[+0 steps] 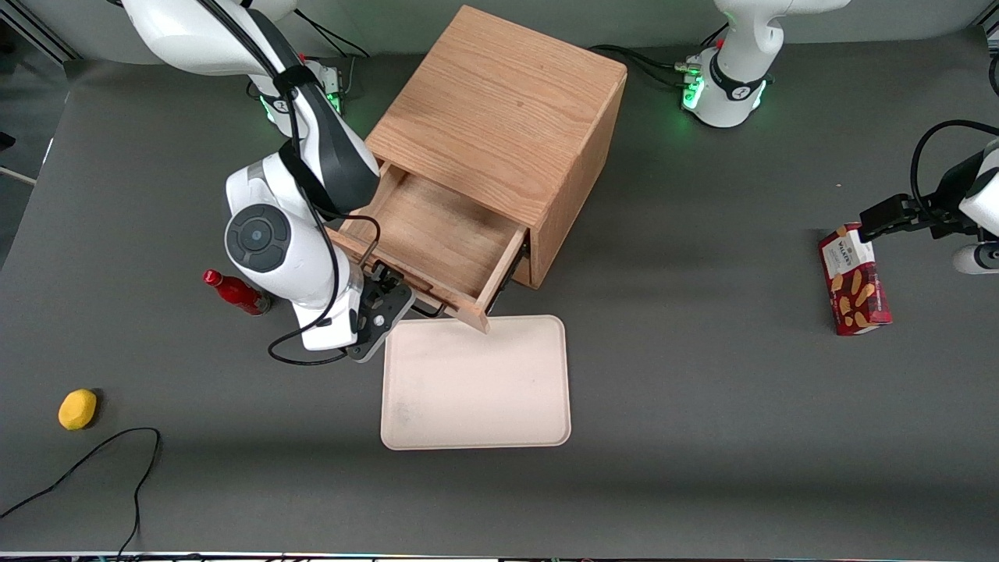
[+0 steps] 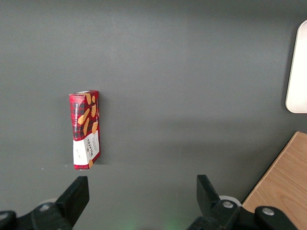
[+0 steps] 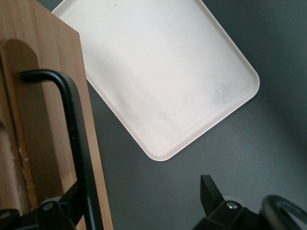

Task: Open upper drawer
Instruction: 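Pull the upper drawer outward from the cabinet with the right gripper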

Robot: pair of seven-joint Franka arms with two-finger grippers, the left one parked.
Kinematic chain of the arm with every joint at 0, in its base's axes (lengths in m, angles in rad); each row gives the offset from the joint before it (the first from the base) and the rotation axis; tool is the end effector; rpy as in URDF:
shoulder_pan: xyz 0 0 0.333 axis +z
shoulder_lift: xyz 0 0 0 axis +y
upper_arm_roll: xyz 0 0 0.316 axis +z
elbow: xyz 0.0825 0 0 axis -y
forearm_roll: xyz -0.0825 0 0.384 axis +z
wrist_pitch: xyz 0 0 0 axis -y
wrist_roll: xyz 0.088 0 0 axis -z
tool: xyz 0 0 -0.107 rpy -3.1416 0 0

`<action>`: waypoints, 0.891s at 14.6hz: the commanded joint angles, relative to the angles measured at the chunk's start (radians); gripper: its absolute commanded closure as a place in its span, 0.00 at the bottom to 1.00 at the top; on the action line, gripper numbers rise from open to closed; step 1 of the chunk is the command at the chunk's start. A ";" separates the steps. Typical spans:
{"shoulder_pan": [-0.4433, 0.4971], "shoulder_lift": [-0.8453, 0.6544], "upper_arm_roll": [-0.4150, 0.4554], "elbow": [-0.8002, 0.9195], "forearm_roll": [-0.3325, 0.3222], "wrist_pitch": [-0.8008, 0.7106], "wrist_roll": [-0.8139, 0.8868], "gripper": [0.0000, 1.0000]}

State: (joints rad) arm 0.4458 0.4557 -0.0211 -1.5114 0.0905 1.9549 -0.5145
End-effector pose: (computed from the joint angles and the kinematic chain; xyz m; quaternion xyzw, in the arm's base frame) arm 0.6217 0.2900 0.4005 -0.8983 -0.4377 0.0043 0.0374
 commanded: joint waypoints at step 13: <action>-0.064 0.101 0.000 0.161 -0.006 -0.071 -0.044 0.00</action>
State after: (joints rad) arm 0.3951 0.5167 -0.0223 -1.4261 0.0905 1.9275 -0.5355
